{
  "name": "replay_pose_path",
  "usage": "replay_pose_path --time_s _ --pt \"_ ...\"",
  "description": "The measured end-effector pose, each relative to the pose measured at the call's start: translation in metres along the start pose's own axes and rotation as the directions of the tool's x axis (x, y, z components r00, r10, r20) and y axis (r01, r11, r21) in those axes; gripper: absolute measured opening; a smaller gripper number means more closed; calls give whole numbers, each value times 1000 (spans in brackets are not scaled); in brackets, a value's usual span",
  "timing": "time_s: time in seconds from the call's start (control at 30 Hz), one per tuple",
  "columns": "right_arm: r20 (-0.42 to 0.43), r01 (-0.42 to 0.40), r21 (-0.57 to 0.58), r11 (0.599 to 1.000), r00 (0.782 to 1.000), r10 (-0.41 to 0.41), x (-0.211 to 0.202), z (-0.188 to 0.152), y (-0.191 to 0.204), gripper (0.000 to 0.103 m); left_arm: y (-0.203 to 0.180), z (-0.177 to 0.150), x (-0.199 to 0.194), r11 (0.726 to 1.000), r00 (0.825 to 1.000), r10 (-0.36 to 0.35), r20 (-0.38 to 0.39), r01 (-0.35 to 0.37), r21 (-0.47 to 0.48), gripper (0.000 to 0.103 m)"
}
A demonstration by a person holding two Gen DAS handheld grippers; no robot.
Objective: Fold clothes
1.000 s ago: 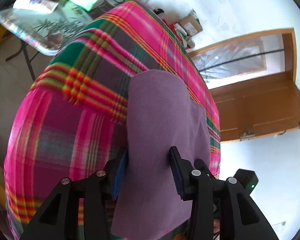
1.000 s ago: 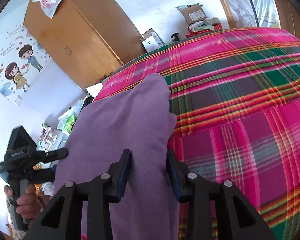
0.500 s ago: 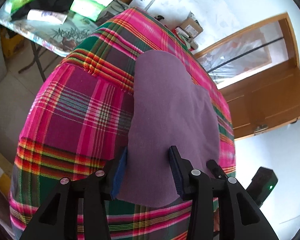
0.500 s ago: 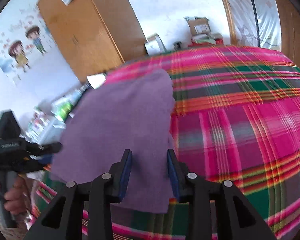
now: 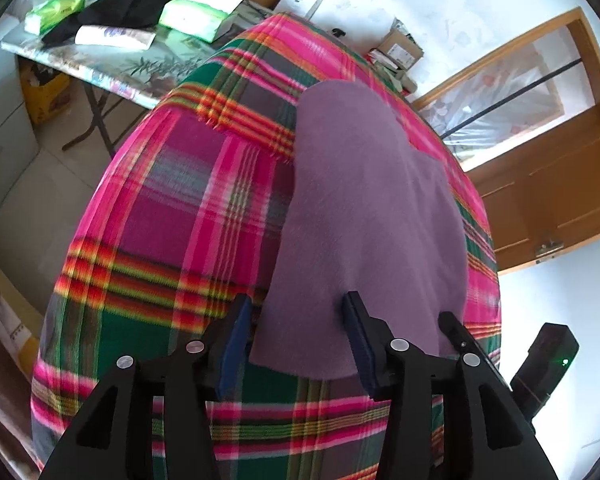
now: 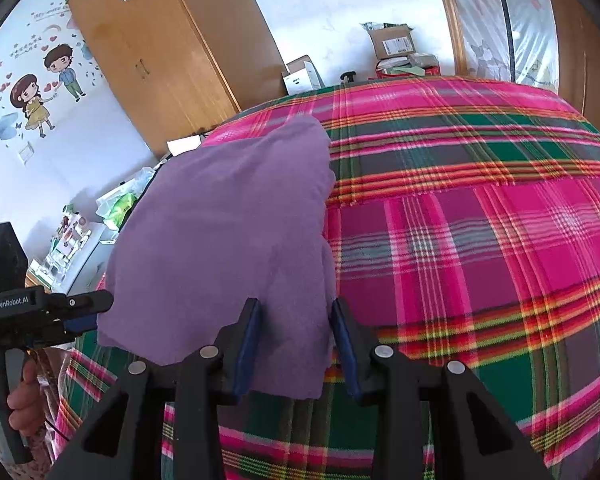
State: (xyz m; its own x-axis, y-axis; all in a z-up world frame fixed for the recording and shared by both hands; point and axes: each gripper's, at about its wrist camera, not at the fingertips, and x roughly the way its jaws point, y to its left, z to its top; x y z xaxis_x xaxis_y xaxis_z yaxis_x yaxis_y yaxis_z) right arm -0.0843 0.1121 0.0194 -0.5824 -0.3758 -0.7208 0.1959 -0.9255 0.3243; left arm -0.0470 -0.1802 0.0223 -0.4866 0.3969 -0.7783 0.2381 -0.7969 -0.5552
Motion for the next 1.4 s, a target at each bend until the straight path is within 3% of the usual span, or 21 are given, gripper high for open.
replay_pose_path --time_s 0.33,0.47,0.7,0.87,1.17,1.4 --pt "14 34 -9 999 999 -34 -17 -14 0 36 -5 -19 -6 997 998 70 4 -70 23 50" --pt "78 57 -67 996 996 -52 -32 -21 13 36 -8 -29 -10 996 996 87 9 -88 31 50" --pt "4 87 -77 993 996 -87 -24 -33 18 36 -18 -51 -11 991 993 119 6 -119 60 49" --pt "-3 66 -65 996 998 -66 -34 -44 19 36 -33 -71 -18 983 987 149 58 -155 99 49" --pt "0 45 -100 994 999 -45 -51 -68 33 36 -67 -109 -15 943 965 230 125 -252 216 49" --pt "-14 72 -108 992 997 -74 -51 -79 36 36 -76 -125 -15 913 946 269 182 -311 263 49"
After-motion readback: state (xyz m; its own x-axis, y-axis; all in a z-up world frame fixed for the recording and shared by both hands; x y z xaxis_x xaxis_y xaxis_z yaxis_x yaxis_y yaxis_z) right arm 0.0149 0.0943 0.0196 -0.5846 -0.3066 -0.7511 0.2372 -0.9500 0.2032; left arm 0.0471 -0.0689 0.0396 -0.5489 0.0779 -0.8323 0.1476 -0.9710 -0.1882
